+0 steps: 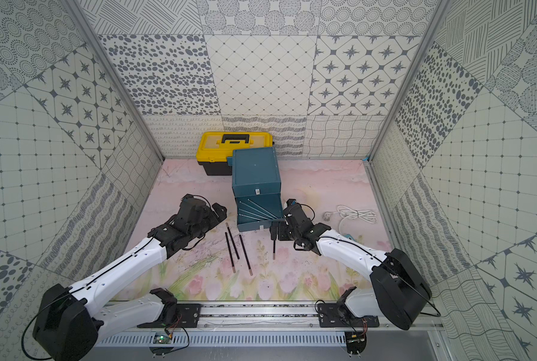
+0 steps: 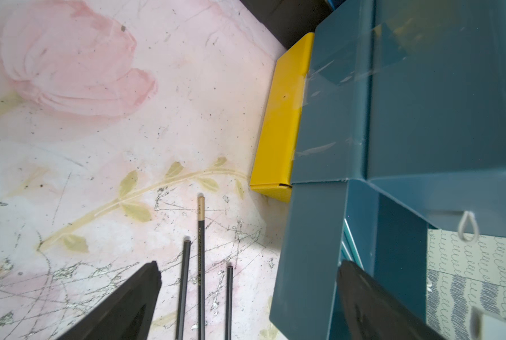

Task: Please place the pencils in the drawer according to their color
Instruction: Close the drawer in the storage box.

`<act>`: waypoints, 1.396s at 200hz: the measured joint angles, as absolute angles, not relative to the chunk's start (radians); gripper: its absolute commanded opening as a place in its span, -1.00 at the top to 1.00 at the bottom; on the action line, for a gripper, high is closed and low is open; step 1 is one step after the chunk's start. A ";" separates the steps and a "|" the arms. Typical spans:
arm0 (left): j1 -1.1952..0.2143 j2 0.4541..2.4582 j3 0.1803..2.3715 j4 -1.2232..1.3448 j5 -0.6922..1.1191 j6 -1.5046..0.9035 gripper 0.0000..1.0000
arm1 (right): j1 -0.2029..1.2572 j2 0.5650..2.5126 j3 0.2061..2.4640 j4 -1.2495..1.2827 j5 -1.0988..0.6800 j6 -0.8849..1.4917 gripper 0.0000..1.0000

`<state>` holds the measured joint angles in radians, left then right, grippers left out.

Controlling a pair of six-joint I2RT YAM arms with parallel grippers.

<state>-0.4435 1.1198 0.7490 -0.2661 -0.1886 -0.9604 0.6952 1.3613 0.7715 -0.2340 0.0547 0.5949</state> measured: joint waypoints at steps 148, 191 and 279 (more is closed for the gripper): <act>-0.455 1.155 0.617 -0.186 -0.048 -0.935 -0.99 | 0.667 1.584 0.892 0.031 0.113 0.746 -0.98; -0.457 1.172 0.604 -0.101 -0.037 -0.947 -0.99 | 0.645 1.637 0.888 0.166 0.132 0.817 -0.98; -0.457 1.229 0.646 0.008 -0.057 -0.950 -0.99 | 0.639 1.722 0.874 0.298 0.104 0.907 -0.98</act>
